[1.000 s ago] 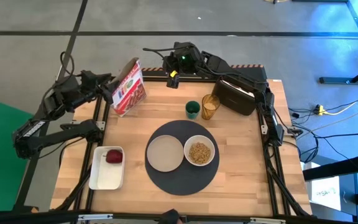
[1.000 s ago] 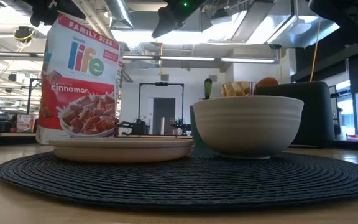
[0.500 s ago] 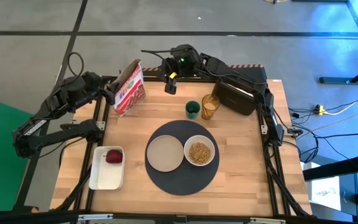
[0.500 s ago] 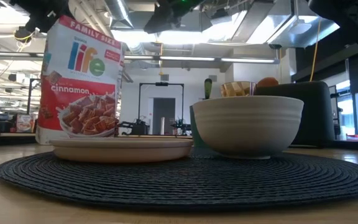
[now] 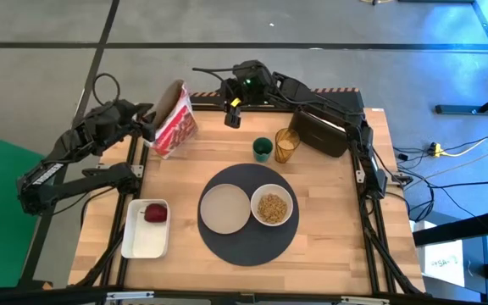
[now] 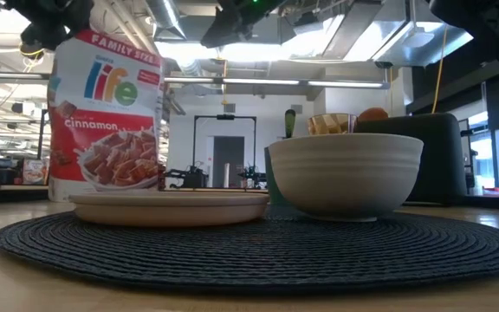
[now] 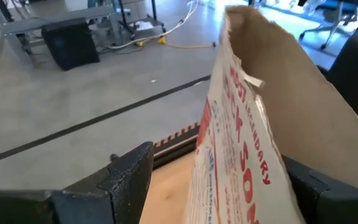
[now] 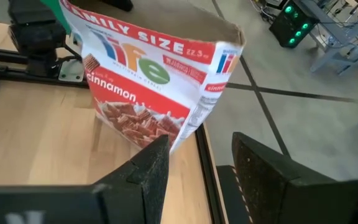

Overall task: Arrange a breakfast setting
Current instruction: Adjust the cereal box

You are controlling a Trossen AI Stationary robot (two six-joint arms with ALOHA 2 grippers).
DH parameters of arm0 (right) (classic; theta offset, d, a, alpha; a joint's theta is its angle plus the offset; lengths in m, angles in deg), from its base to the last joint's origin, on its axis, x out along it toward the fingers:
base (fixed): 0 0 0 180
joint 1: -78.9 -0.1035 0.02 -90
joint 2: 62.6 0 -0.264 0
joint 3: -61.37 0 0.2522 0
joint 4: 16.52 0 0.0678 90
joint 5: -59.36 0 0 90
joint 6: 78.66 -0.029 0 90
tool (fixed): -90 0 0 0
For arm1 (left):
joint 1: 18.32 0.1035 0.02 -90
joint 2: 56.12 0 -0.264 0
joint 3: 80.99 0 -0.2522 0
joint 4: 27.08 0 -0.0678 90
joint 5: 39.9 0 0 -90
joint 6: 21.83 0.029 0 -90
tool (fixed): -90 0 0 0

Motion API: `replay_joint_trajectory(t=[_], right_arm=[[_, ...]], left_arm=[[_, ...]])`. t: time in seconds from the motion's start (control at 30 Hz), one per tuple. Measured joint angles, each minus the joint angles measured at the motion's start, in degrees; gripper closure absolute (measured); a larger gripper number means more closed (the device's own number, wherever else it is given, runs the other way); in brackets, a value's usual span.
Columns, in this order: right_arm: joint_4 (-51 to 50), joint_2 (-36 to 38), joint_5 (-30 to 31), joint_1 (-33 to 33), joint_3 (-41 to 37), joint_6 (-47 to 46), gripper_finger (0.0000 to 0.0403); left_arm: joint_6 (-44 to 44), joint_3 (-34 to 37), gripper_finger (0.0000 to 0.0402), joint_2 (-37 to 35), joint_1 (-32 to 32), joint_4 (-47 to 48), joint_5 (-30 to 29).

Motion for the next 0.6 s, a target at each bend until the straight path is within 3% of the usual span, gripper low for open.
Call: replay_joint_trajectory(t=[0.27,0.6], right_arm=[[-1.4,0.0,0.0,0.0,0.0,-1.5,0.0237],[-3.2,0.0,0.0,0.0,0.0,-2.0,0.0237]], left_arm=[[-0.2,0.1,0.0148,0.4,0.0,2.2,-6.1],[-2.4,1.9,0.0148,0.6,0.0,4.7,-5.8]])
